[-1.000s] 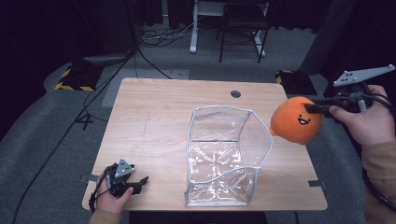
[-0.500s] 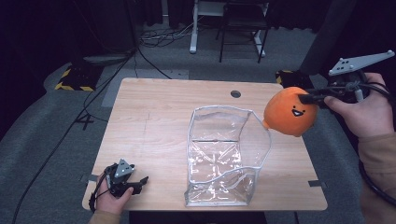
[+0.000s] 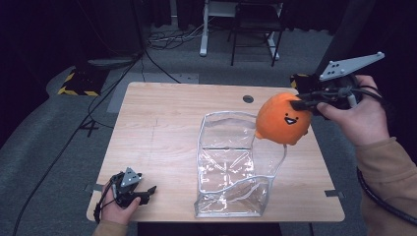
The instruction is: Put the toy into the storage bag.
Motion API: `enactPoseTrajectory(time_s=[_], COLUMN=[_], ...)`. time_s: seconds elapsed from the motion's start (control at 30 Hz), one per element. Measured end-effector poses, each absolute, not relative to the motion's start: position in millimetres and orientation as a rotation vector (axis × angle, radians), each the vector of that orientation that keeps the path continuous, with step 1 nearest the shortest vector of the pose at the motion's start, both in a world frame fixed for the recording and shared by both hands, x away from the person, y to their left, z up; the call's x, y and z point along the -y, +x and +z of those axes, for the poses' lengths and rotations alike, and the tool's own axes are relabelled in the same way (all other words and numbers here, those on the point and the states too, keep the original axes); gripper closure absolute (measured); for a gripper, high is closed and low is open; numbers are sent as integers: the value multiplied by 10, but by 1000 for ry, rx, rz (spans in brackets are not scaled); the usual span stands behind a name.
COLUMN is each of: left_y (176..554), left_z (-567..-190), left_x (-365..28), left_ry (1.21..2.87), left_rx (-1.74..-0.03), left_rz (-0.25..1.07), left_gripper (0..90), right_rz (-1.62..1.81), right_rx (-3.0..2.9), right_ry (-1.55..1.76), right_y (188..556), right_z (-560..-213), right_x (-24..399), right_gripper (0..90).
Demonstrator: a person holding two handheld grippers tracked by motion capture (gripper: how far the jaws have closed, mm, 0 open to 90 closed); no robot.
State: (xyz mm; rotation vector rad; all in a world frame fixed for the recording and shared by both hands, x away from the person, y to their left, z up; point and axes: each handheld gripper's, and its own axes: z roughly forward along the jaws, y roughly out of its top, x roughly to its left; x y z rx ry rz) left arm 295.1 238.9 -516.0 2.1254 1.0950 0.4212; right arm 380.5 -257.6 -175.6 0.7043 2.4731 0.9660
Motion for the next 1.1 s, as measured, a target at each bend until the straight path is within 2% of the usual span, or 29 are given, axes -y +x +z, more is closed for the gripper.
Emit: enactPoseTrajectory(time_s=[0.57,1.1], left_y=[2951,2952], left_z=[-5160,-5160], left_x=[-2389,-2389], left_ry=[2125,2126], left_rx=[-1095,-1094], left_rz=[421,421], left_gripper=[269,269], right_rz=[1007,1002], right_rx=[-2578,-2658], right_ry=[555,500], right_y=[3892,4025], right_z=[-1921,-2191], right_x=[1906,1456], right_gripper=[761,761])
